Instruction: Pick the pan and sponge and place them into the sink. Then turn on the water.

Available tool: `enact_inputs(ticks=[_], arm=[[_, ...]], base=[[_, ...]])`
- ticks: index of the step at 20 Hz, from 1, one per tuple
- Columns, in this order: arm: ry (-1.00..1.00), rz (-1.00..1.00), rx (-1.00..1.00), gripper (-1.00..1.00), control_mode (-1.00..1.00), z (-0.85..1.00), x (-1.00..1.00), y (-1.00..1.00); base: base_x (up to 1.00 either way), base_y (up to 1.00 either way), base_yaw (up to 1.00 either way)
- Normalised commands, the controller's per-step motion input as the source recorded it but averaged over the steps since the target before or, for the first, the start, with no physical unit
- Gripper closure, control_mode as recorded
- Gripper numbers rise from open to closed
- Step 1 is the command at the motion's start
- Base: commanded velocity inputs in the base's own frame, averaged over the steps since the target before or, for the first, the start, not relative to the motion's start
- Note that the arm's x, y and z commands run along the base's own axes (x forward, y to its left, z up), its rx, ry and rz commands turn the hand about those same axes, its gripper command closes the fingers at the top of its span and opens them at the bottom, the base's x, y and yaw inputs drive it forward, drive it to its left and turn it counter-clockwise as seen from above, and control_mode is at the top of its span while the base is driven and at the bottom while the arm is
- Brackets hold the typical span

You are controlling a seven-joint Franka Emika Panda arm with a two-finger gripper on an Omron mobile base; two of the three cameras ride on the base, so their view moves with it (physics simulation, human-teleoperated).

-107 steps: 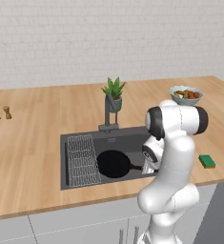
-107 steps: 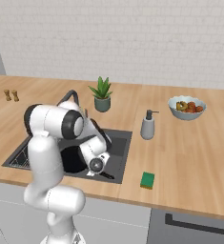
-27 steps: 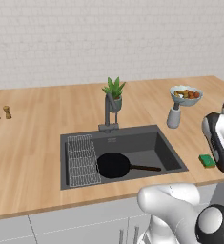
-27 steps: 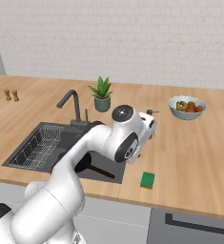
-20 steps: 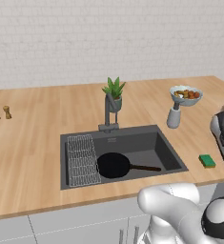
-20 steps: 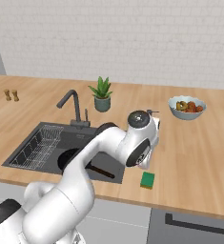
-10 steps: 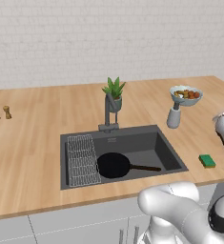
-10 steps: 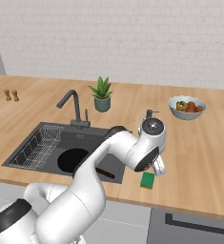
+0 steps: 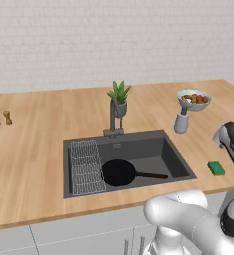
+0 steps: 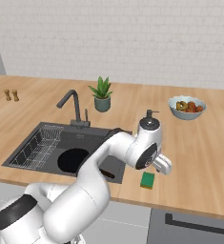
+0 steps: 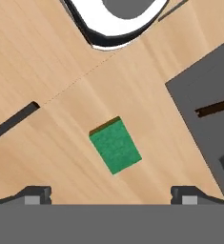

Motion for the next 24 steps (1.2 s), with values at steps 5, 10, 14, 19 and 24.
enact_inputs(ticks=[5,10,14,19,24], arm=[[0.01,0.31,-0.09,-1.00,-1.00,-0.42,0.00,0.05],[-0.05,0.23,0.00,-1.00,-1.00,-0.47,0.00,0.00],[0.01,0.16,0.00,-1.00,-1.00,-0.33,0.00,0.00],[0.15,0.06,-0.06,-1.00,-1.00,-0.28,0.12,0.07],[0.14,0.04,-0.06,-1.00,-1.00,-0.29,0.27,0.07]], base=[[0.00,0.00,0.00],[0.00,0.00,0.00],[0.00,0.00,0.00],[0.00,0.00,0.00],[0.00,0.00,0.00]])
